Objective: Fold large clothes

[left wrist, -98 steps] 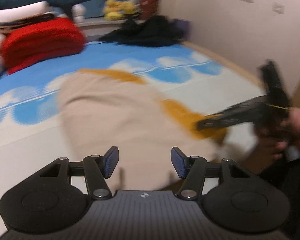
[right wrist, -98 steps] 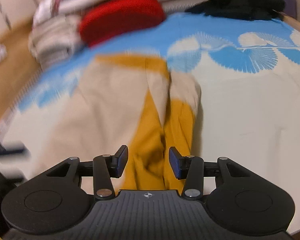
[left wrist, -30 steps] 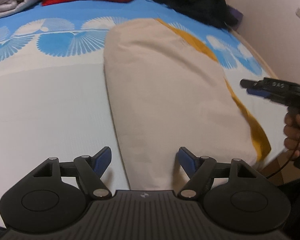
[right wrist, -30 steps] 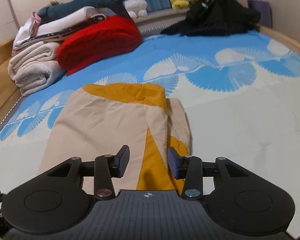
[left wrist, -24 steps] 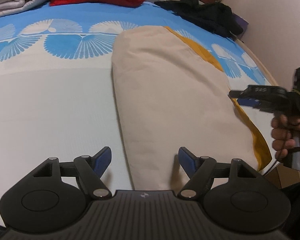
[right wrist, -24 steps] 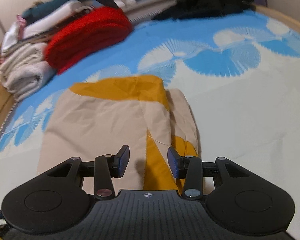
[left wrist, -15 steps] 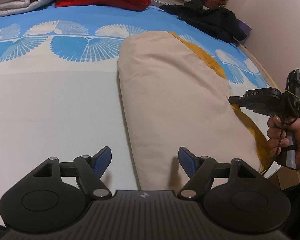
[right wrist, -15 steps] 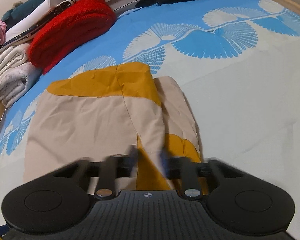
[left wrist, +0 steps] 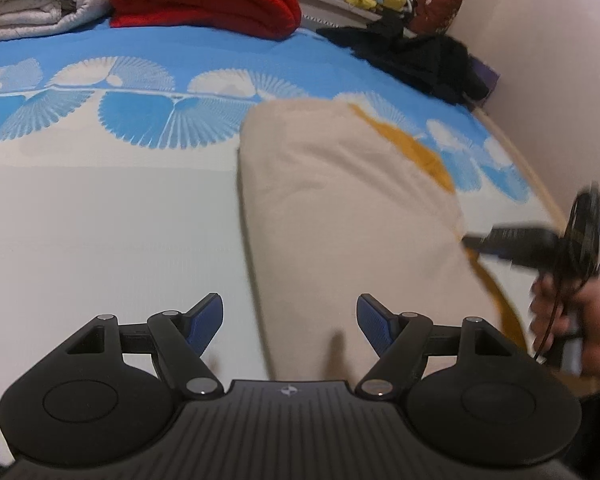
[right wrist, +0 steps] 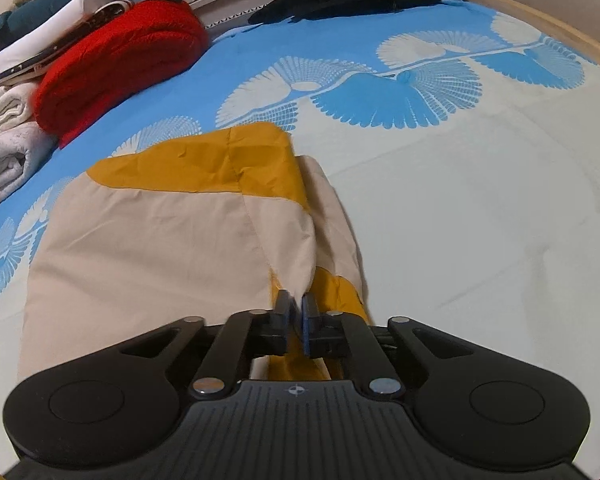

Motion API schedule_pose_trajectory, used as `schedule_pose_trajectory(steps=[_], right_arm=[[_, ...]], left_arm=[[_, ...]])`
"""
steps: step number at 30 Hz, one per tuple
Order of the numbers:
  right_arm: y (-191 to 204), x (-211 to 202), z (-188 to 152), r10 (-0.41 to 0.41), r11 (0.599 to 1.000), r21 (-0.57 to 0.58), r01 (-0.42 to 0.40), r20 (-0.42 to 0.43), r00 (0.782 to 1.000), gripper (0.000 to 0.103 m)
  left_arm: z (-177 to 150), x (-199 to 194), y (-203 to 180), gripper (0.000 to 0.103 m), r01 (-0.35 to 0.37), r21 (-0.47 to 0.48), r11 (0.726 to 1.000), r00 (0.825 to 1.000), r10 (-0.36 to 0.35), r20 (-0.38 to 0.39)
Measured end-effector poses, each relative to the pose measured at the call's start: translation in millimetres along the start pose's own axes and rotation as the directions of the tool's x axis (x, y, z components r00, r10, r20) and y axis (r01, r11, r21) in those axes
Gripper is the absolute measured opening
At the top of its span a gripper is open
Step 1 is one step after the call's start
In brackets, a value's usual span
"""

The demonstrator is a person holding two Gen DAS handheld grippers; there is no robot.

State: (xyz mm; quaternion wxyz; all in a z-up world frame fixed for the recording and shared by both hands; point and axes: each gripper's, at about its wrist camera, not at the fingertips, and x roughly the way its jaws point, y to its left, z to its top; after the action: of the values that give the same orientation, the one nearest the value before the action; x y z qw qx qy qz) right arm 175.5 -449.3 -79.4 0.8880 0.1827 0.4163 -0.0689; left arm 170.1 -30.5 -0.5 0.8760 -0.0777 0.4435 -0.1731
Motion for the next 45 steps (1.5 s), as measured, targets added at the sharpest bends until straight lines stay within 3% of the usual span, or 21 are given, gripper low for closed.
schedule_pose_trajectory(steps=[1, 3, 6, 10, 13, 15, 19, 22, 25, 26, 27, 30, 31, 33, 36, 40, 43, 45], right_arm=[[-4.2, 0.5, 0.1, 0.011, 1.0, 0.018, -0.01, -0.012, 1.0, 0.028], [-12.5, 3.1, -0.9, 0.039, 0.998, 0.051, -0.036, -0.049, 0.998, 0.04], [-21.5, 5.9, -4.4, 0.052, 0.997, 0.068, -0.046, -0.093, 0.994, 0.045], [-30.2, 9.0, -7.7, 0.095, 0.99, 0.119, -0.079, -0.14, 0.986, 0.047], [-30.8, 11.7, -8.8, 0.099, 0.99, 0.116, -0.081, -0.154, 0.983, 0.05], [-29.6, 13.9, -9.5, 0.103, 0.99, 0.111, -0.085, -0.165, 0.981, 0.05], [-29.2, 16.6, -8.7, 0.105, 0.99, 0.11, -0.086, -0.176, 0.979, 0.05], [-27.6, 19.7, -8.9, 0.102, 0.99, 0.11, -0.083, -0.181, 0.978, 0.05], [-22.3, 21.4, -10.0, 0.087, 0.993, 0.091, -0.071, -0.184, 0.979, 0.05], [-19.3, 22.2, -10.2, 0.079, 0.995, 0.081, -0.065, -0.182, 0.98, 0.049], [-16.7, 22.9, -10.1, 0.075, 0.996, 0.069, -0.063, -0.178, 0.981, 0.043], [-4.7, 24.5, -10.4, 0.063, 0.998, 0.032, -0.059, -0.16, 0.985, 0.022], [-0.9, 25.6, -9.9, 0.062, 0.998, 0.024, -0.059, -0.154, 0.986, 0.016], [9.5, 26.4, -8.5, 0.078, 0.997, 0.021, -0.076, -0.13, 0.988, 0.012], [33.3, 30.1, -4.3, 0.109, 0.994, 0.012, -0.108, -0.09, 0.99, 0.008], [77.0, 36.7, 3.8, 0.17, 0.985, -0.017, -0.171, -0.021, 0.985, 0.006], [107.5, 40.1, 8.2, 0.221, 0.975, -0.041, -0.22, 0.032, 0.975, 0.005], [124.0, 46.6, 9.2, 0.221, 0.973, -0.077, -0.218, 0.035, 0.975, 0.005]], left_arm=[[8.6, 1.8, 2.1, 0.079, 0.016, -0.007, 1.0, 1.0, -0.016, 0.003], [29.7, 12.0, 7.6, 0.079, 0.047, -0.029, 0.998, 0.999, -0.047, 0.001], [51.9, 38.6, 18.7, 0.082, 0.105, -0.085, 0.991, 0.994, -0.107, -0.019], [62.2, 86.2, 37.7, 0.082, 0.114, -0.192, 0.975, 0.99, -0.127, -0.054], [62.6, 122.2, 51.4, 0.083, 0.12, -0.298, 0.947, 0.98, -0.161, -0.117], [63.2, 135.9, 56.4, 0.089, 0.138, -0.359, 0.923, 0.975, -0.19, -0.115], [63.8, 160.7, 61.2, 0.091, 0.18, -0.446, 0.877, 0.963, -0.249, -0.101], [63.0, 175.0, 61.9, 0.09, 0.196, -0.469, 0.861, 0.959, -0.269, -0.093], [67.9, 176.6, 51.5, 0.073, 0.191, -0.397, 0.898, 0.969, -0.238, -0.072], [70.9, 173.1, 45.6, 0.061, 0.181, -0.357, 0.917, 0.974, -0.217, -0.063], [75.6, 167.4, 40.1, 0.049, 0.18, -0.322, 0.93, 0.978, -0.205, -0.046], [92.3, 143.4, 24.5, 0.039, 0.2, -0.206, 0.958, 0.98, -0.199, 0.025], [97.6, 135.4, 19.8, 0.039, 0.193, -0.164, 0.967, 0.981, -0.187, 0.051], [110.2, 119.7, 15.1, 0.039, 0.163, -0.082, 0.983, 0.983, -0.155, 0.096], [129.3, 100.2, 28.7, 0.039, 0.149, -0.033, 0.988, 0.978, -0.143, 0.153], [149.7, 84.4, 72.7, 0.046, 0.094, -0.029, 0.995, 0.978, -0.087, 0.191], [155.7, 82.7, 111.0, 0.063, -0.024, -0.088, 0.996, 0.982, 0.04, 0.182], [155.7, 77.8, 137.9, 0.063, -0.092, -0.163, 0.982, 0.984, 0.115, 0.139]])
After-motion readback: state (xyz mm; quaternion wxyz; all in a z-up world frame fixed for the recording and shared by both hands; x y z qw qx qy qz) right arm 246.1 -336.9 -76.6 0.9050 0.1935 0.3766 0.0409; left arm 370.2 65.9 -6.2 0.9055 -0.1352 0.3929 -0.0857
